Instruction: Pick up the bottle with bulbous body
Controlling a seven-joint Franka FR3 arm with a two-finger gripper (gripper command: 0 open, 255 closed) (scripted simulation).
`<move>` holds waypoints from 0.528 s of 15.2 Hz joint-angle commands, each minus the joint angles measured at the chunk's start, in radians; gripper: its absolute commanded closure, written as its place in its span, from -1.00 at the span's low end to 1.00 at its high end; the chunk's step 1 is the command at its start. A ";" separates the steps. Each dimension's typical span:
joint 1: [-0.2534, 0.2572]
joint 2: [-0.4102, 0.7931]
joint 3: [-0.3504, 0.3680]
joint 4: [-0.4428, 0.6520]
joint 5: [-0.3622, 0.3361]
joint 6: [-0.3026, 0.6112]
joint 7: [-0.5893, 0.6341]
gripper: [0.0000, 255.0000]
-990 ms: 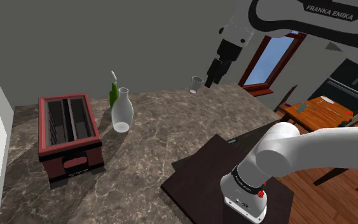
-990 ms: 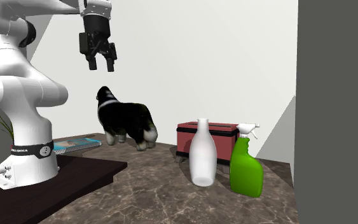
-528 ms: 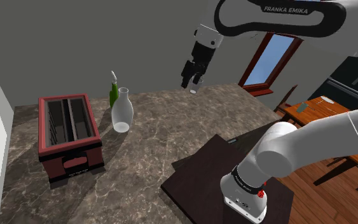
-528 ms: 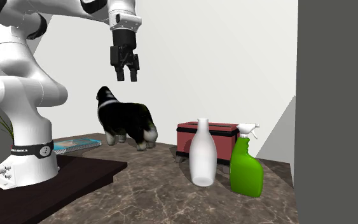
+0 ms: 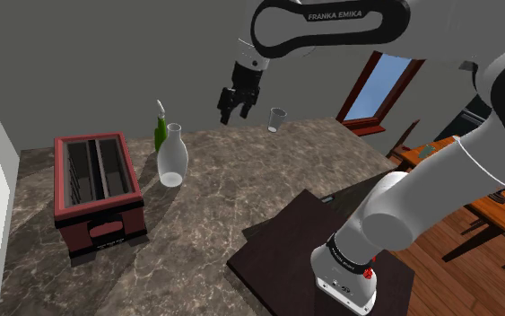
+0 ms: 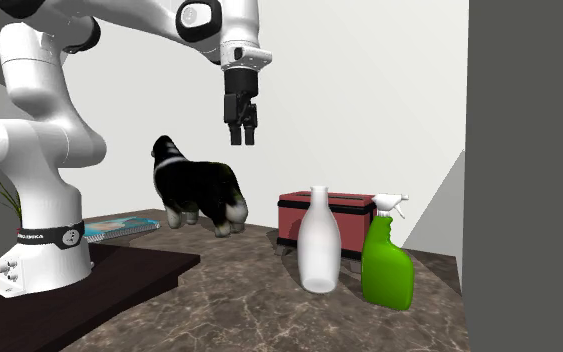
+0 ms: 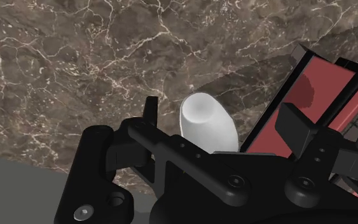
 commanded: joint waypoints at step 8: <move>0.036 0.365 0.060 0.284 -0.091 0.071 0.132 -1.00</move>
